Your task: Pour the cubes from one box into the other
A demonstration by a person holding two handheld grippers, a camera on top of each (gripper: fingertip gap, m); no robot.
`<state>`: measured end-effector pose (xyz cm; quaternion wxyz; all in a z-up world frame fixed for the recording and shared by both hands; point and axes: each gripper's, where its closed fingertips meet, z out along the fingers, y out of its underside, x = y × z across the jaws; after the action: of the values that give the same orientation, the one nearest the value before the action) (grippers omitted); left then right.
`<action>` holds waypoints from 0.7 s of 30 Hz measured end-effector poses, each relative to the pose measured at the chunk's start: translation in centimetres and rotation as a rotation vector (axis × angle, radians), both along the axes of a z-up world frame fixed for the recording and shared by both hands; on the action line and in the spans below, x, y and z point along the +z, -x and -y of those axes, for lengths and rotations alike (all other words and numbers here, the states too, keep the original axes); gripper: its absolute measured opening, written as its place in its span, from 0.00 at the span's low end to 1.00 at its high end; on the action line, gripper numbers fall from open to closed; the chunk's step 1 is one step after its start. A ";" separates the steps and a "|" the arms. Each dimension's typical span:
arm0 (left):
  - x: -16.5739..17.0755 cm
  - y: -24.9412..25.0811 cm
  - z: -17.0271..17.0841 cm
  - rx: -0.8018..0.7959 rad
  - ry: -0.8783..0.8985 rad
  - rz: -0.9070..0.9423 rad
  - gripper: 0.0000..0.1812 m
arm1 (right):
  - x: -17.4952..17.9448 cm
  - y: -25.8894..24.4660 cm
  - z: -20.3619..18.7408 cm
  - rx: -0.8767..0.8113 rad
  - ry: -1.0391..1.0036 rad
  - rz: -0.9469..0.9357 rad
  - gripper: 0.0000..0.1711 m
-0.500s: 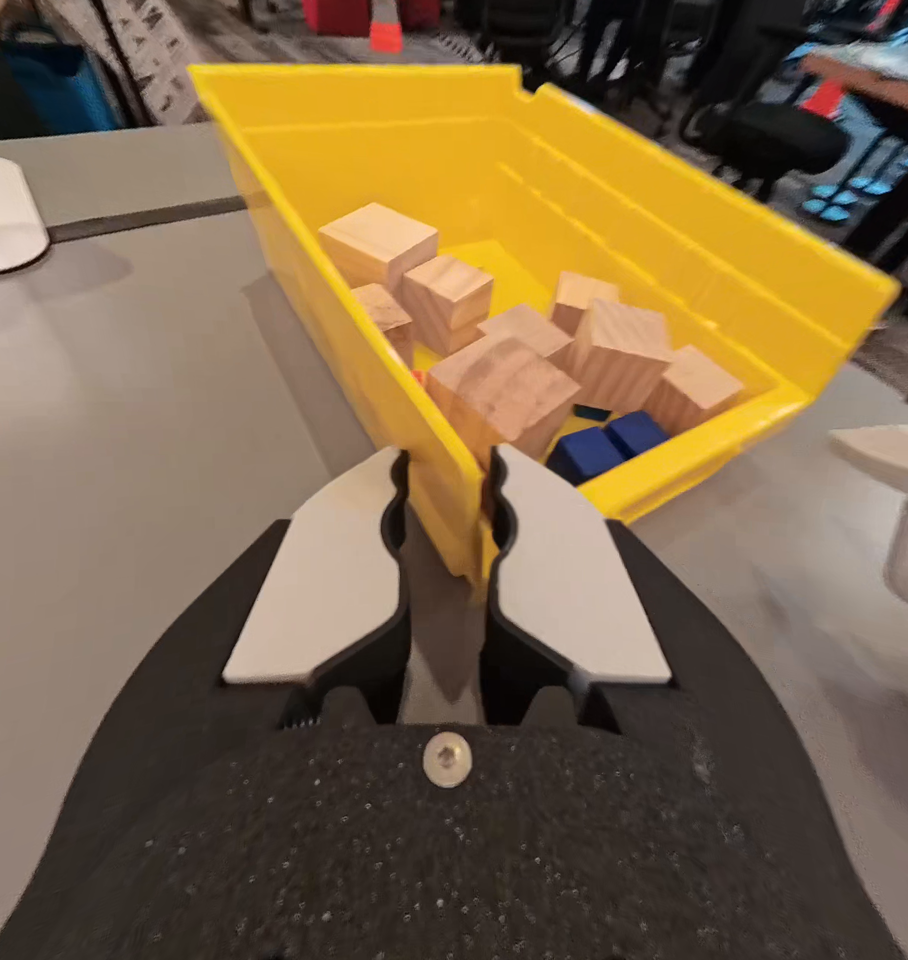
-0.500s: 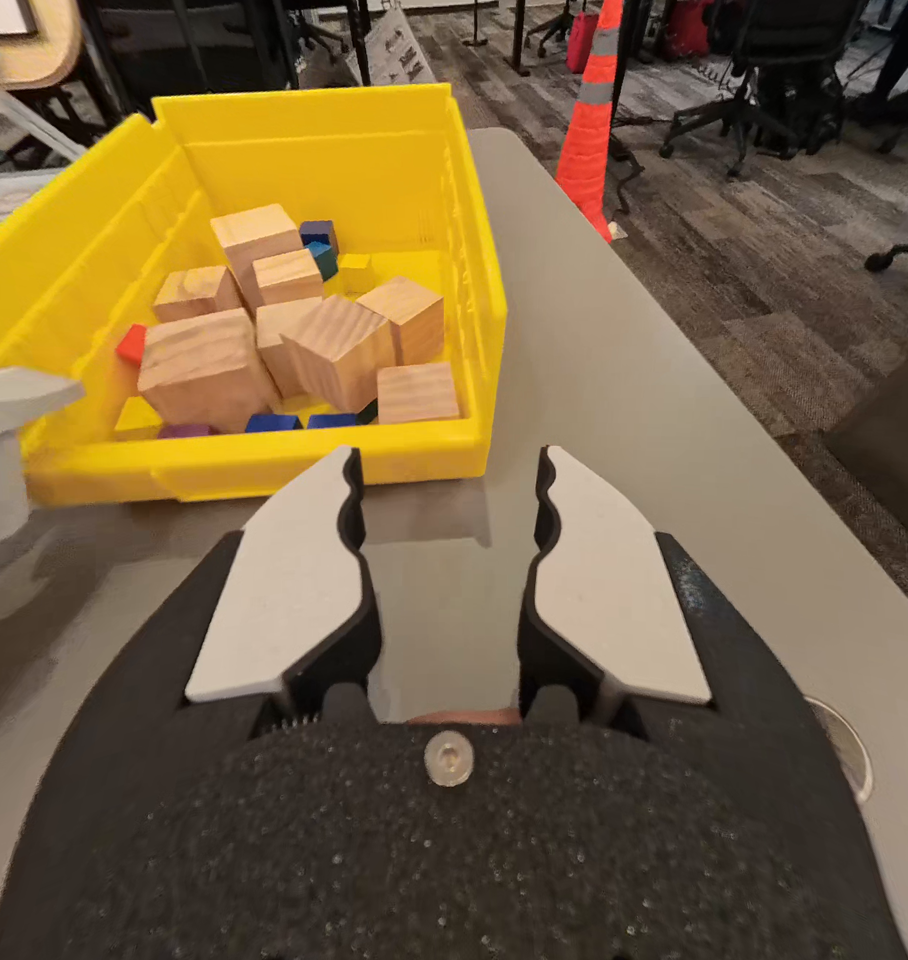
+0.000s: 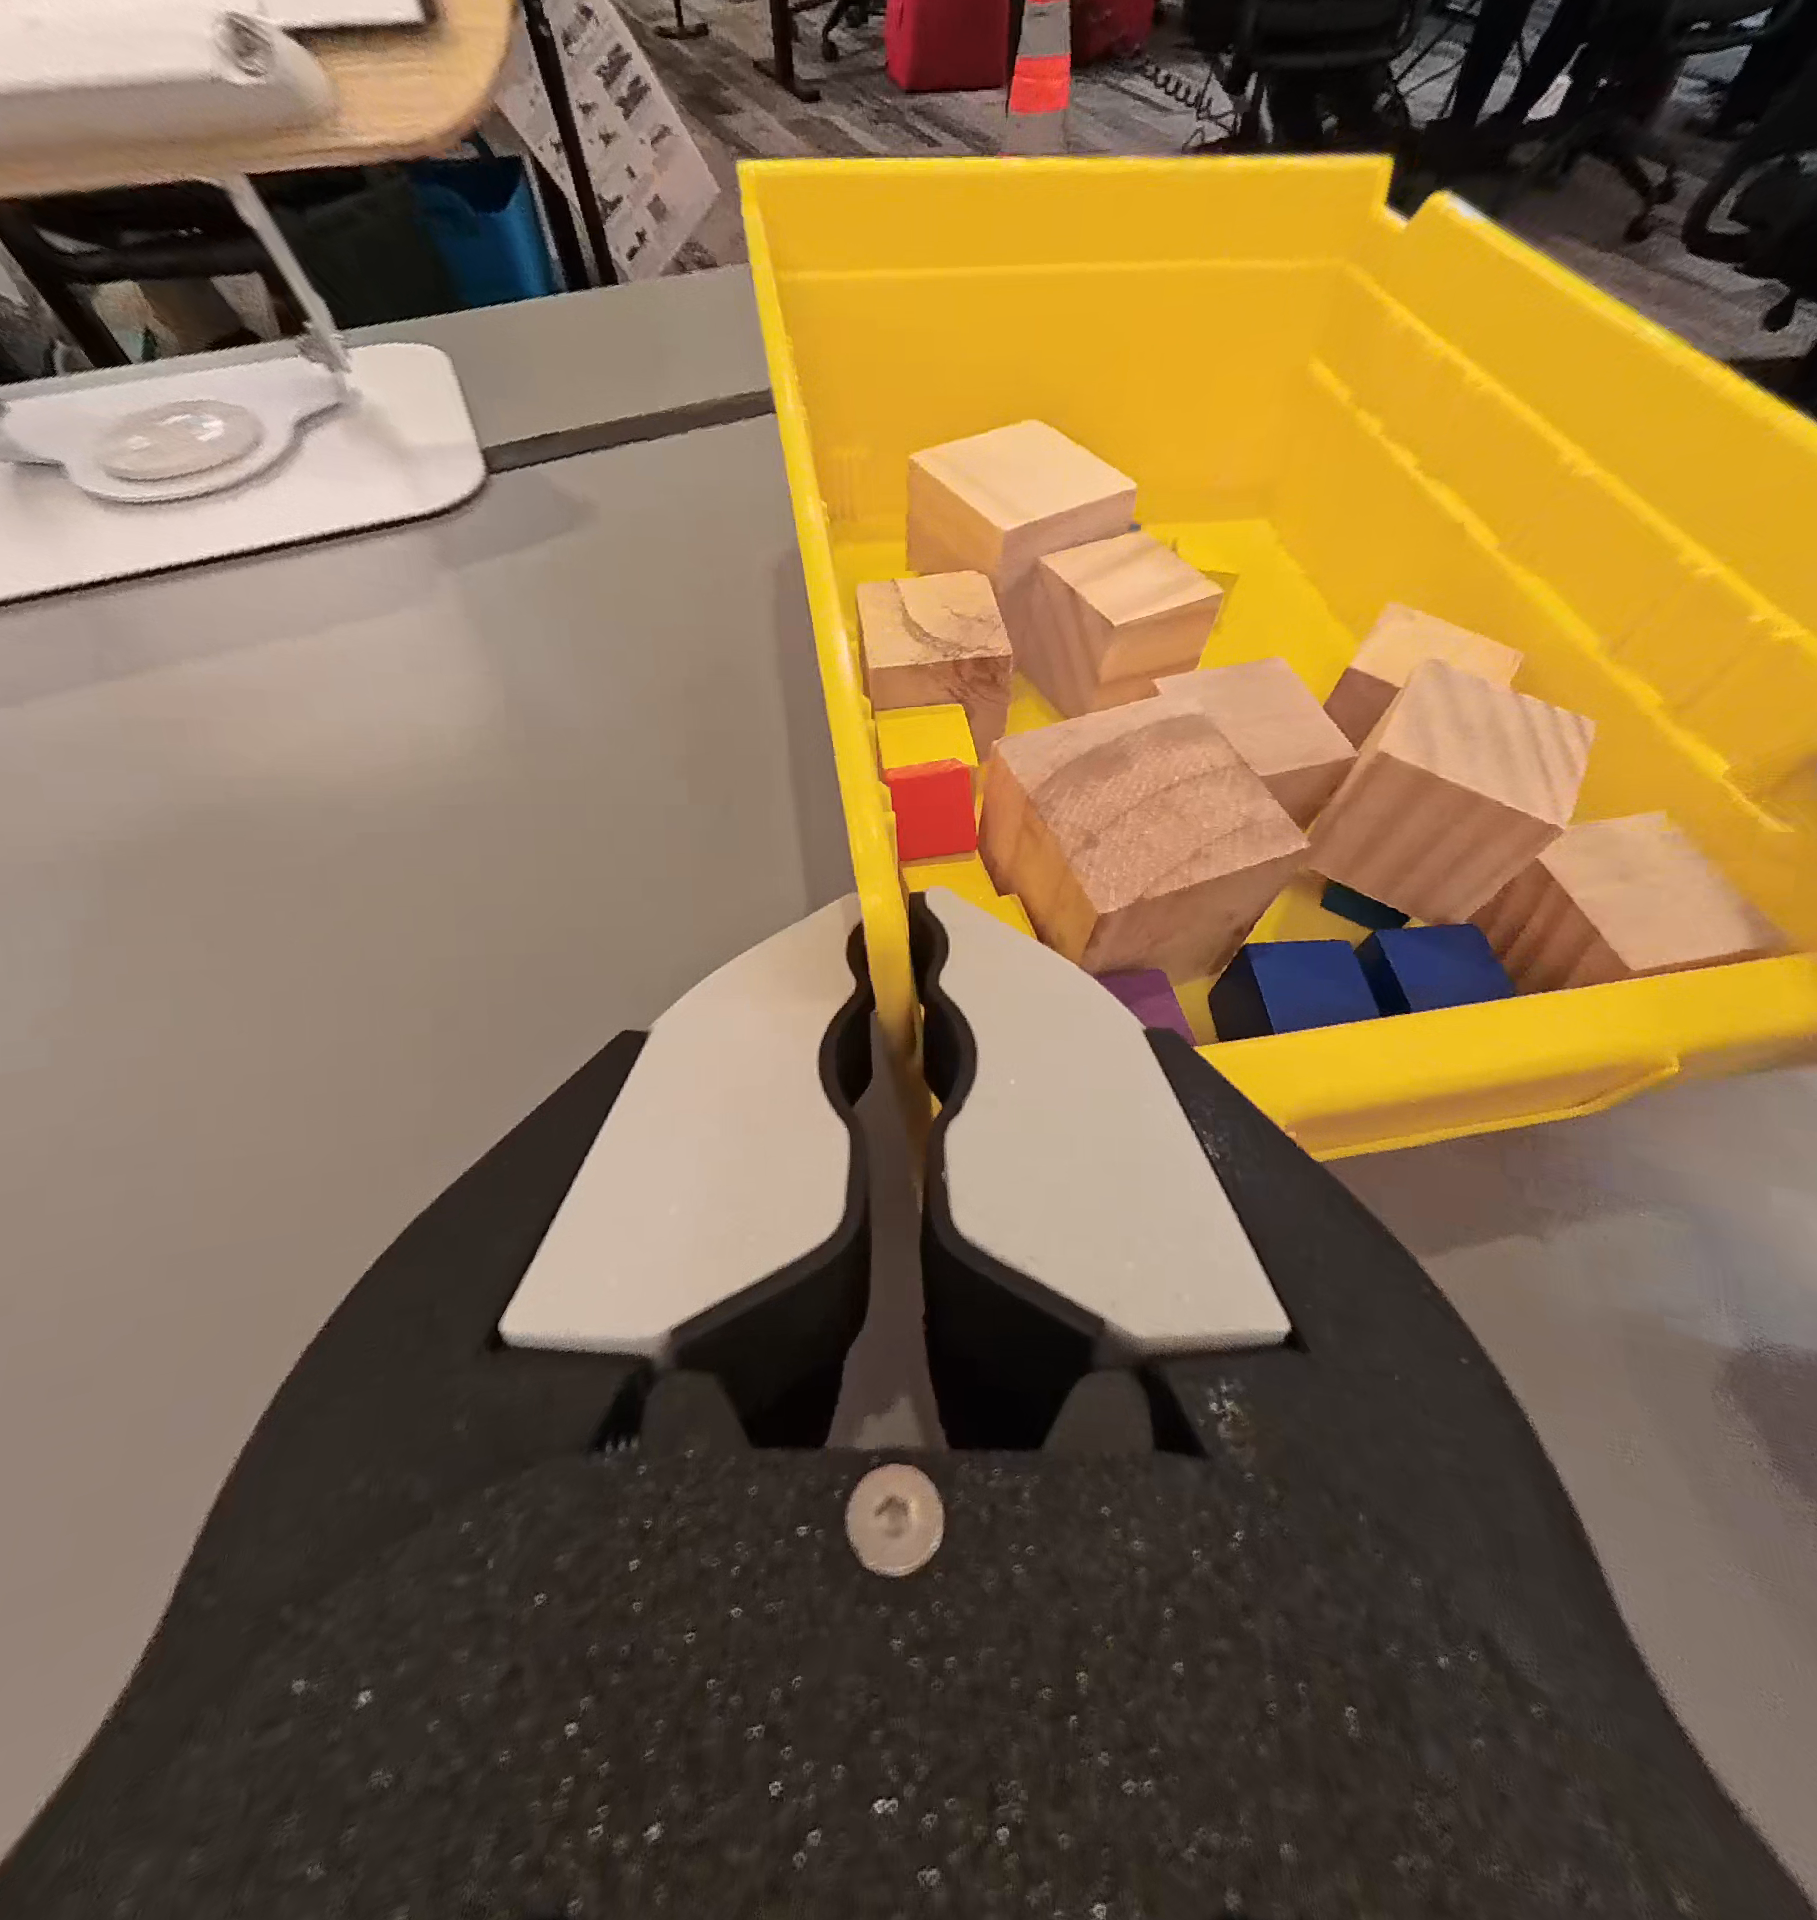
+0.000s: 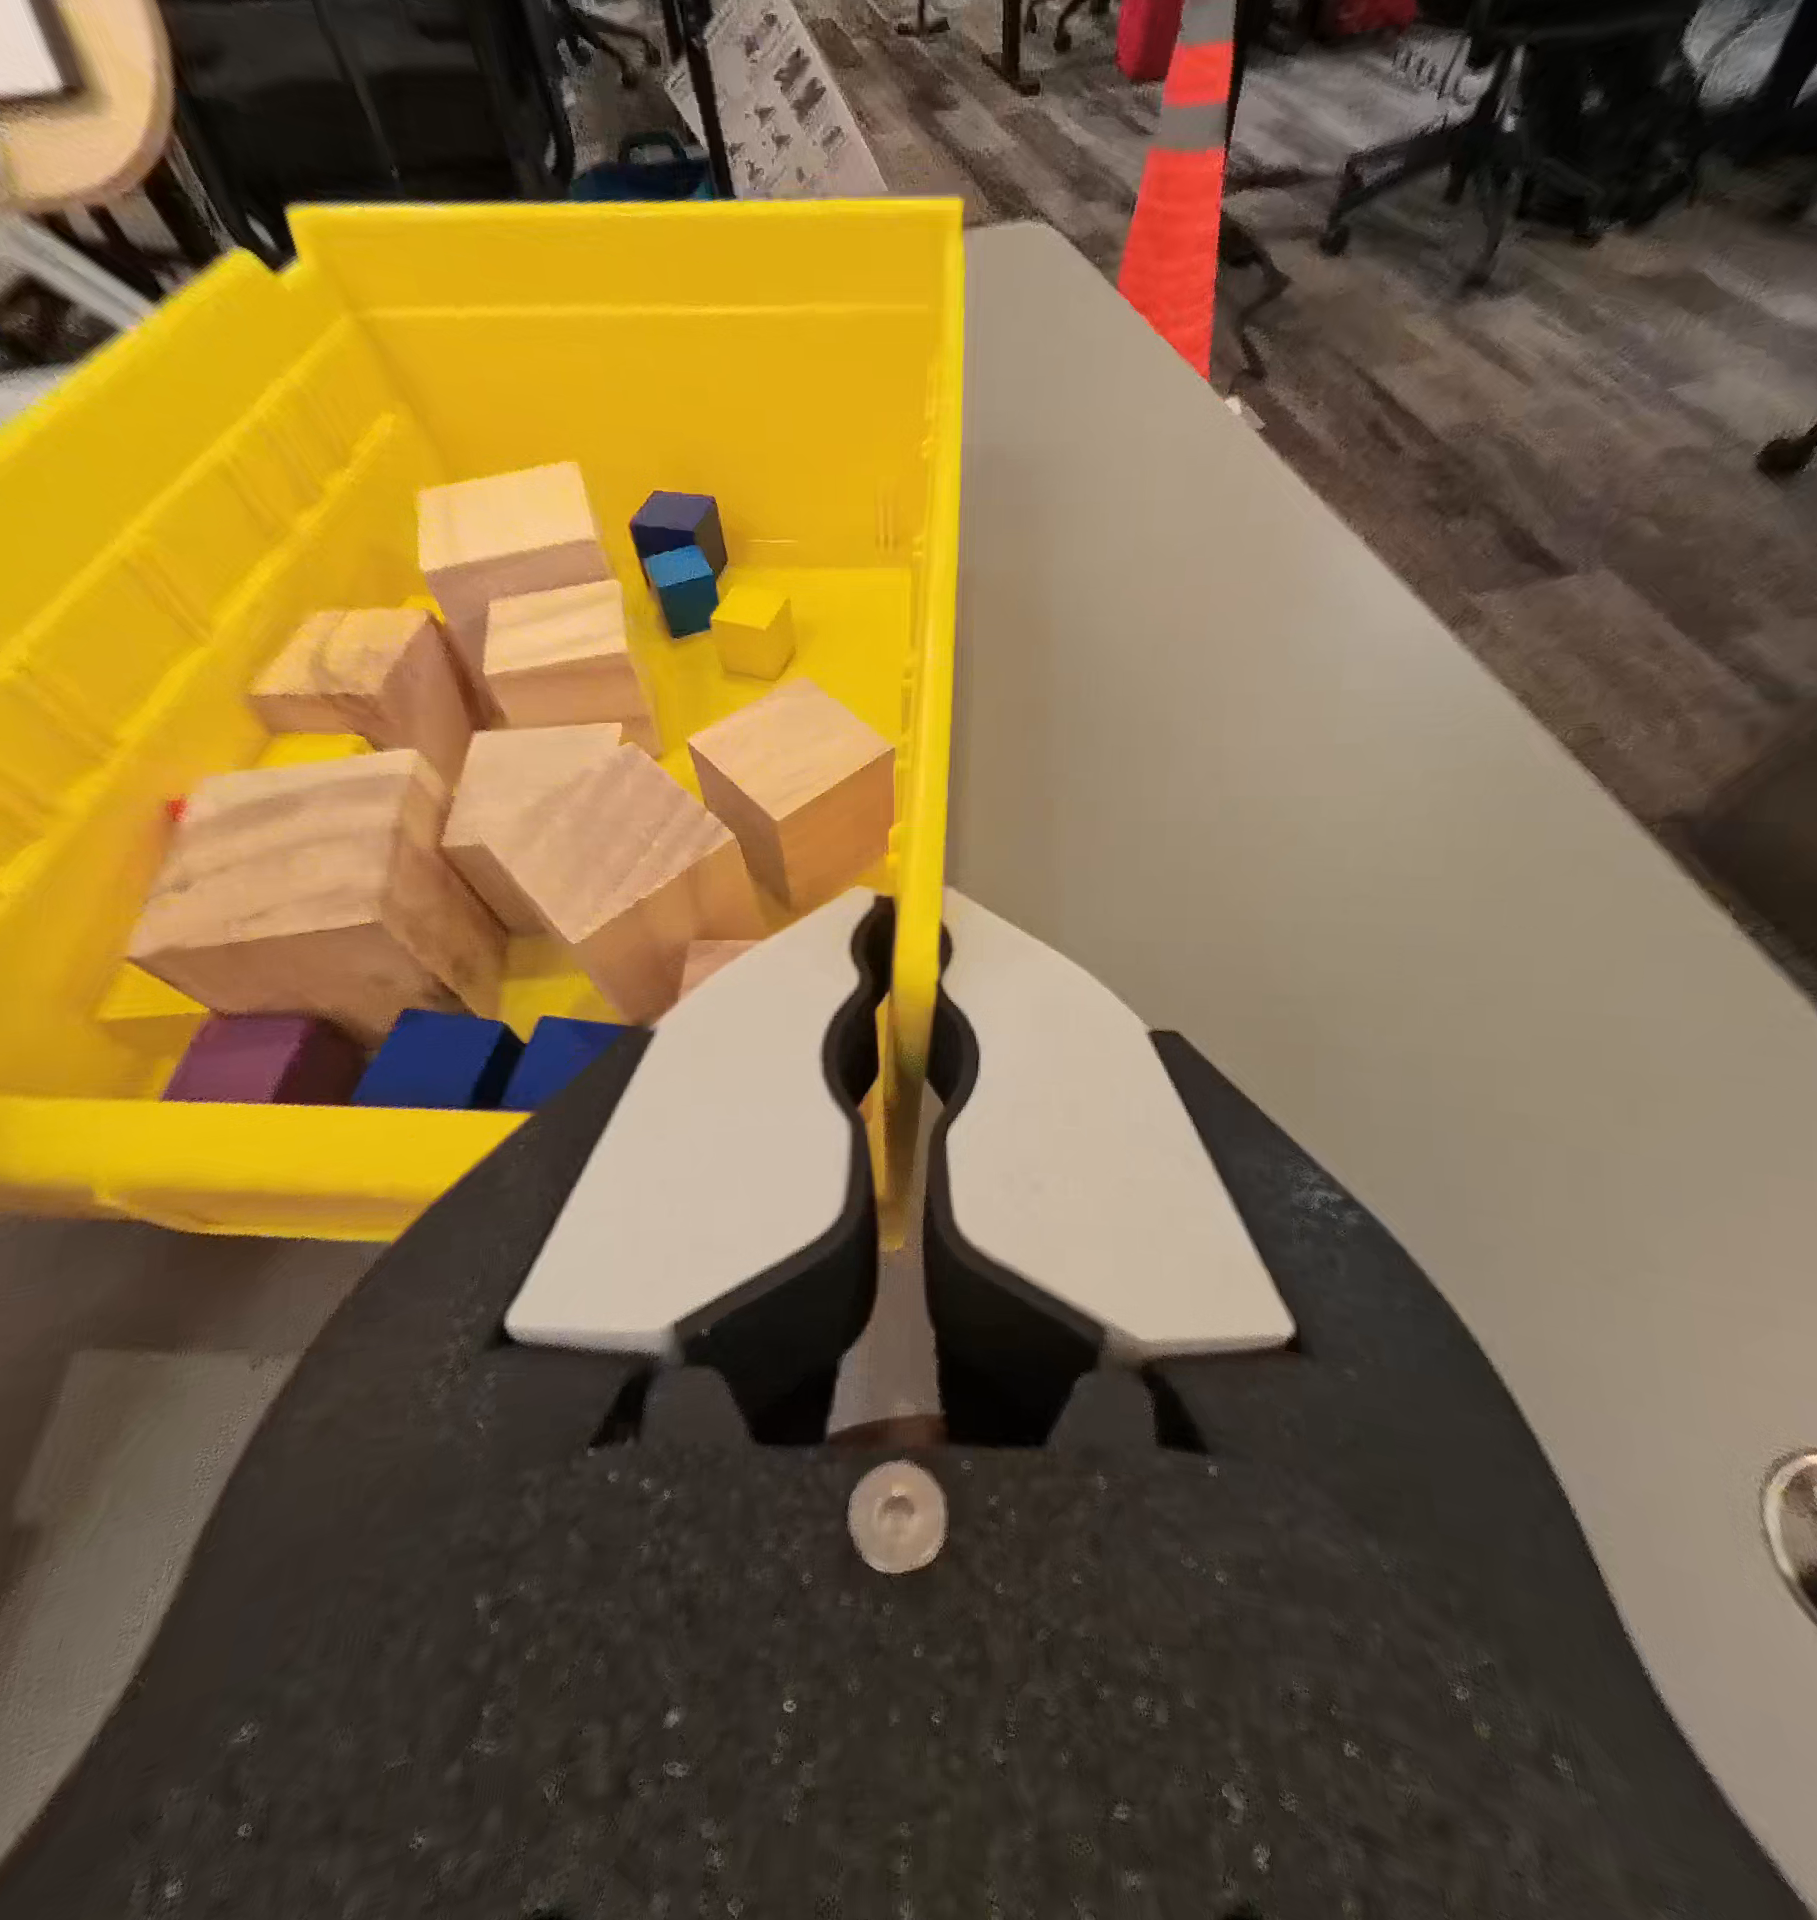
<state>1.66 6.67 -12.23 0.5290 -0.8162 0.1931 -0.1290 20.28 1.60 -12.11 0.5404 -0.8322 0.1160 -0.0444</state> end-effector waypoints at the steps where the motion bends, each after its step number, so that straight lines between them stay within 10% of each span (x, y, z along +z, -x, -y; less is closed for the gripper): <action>1: 0.5 0.8 0.2 0.007 -0.007 0.003 0.02 | 0.2 0.8 0.1 0.005 0.022 0.025 0.02; 9: 5.0 13.6 1.2 0.144 -0.077 0.018 0.02 | 5.2 13.3 -0.6 0.116 -0.108 0.030 0.02; 21: 1.5 31.2 0.7 0.310 -0.004 -0.051 0.02 | 0.4 30.6 -3.9 0.264 -0.024 -0.029 0.02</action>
<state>-29.56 5.94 -10.74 0.5391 -0.8382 0.0784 -0.0246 -10.33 5.45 -11.68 0.5496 -0.8343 0.0136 0.0404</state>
